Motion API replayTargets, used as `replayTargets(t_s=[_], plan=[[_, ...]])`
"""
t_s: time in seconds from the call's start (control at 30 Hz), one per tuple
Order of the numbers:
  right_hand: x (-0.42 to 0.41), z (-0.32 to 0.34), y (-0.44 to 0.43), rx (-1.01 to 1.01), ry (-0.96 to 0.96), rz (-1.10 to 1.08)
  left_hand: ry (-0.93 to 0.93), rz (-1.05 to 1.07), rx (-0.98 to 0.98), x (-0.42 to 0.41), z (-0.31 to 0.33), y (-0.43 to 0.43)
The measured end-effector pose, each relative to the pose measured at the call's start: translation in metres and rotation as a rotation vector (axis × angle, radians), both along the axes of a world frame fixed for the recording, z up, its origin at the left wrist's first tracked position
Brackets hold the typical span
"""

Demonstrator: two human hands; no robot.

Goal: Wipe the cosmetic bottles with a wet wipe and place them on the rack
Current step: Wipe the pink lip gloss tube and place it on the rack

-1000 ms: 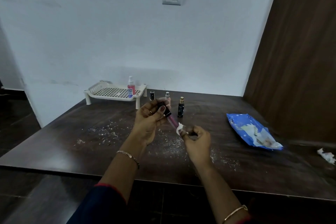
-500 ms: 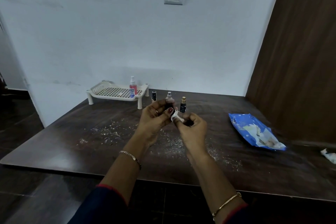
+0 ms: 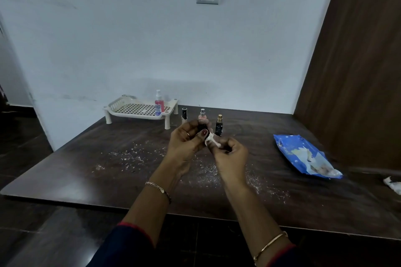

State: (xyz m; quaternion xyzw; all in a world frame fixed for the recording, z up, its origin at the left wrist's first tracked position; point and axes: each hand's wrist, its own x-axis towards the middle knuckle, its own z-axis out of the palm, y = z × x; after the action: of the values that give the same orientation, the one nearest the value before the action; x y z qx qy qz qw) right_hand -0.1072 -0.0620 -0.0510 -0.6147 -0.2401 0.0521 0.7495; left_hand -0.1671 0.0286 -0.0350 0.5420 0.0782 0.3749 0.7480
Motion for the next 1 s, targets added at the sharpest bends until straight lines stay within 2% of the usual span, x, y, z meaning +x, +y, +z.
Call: replayTargets(t_s=[0.1, 0.2, 0.3, 0.37, 0.43, 0.53, 0.6, 0.7, 0.83, 1.0], plan=[[0.004, -0.007, -0.005, -0.125, -0.103, -0.042, -0.025, -0.033, -0.019, -0.003, 0.001, 0.002], [0.006, -0.021, -0.013, -0.207, -0.103, -0.063, -0.073, -0.089, -0.06, -0.009, 0.0, 0.007], [0.007, -0.034, -0.024, -0.196, -0.107, -0.074, -0.117, -0.127, -0.119, -0.015, -0.001, 0.011], [0.005, -0.038, -0.03, -0.112, -0.03, -0.06, -0.154, -0.135, -0.165, -0.016, -0.002, 0.013], [0.002, -0.038, -0.03, -0.028, 0.14, -0.025, -0.191, -0.146, -0.192, -0.017, -0.002, 0.014], [-0.004, -0.031, -0.025, 0.239, 0.614, 0.131, -0.23, -0.151, -0.208, -0.015, -0.002, 0.014], [-0.007, -0.022, -0.024, 0.342, 0.8, 0.196, -0.258, -0.161, -0.206, -0.013, -0.004, 0.014], [-0.014, -0.012, -0.024, 0.37, 0.843, 0.219, -0.271, -0.175, -0.189, -0.013, -0.007, 0.014], [-0.018, -0.014, -0.018, 0.31, 0.769, 0.065, -0.175, -0.1, -0.103, -0.014, -0.007, 0.01], [-0.014, -0.016, -0.015, 0.334, 0.805, -0.013, -0.079, -0.002, -0.067, -0.013, -0.006, 0.005]])
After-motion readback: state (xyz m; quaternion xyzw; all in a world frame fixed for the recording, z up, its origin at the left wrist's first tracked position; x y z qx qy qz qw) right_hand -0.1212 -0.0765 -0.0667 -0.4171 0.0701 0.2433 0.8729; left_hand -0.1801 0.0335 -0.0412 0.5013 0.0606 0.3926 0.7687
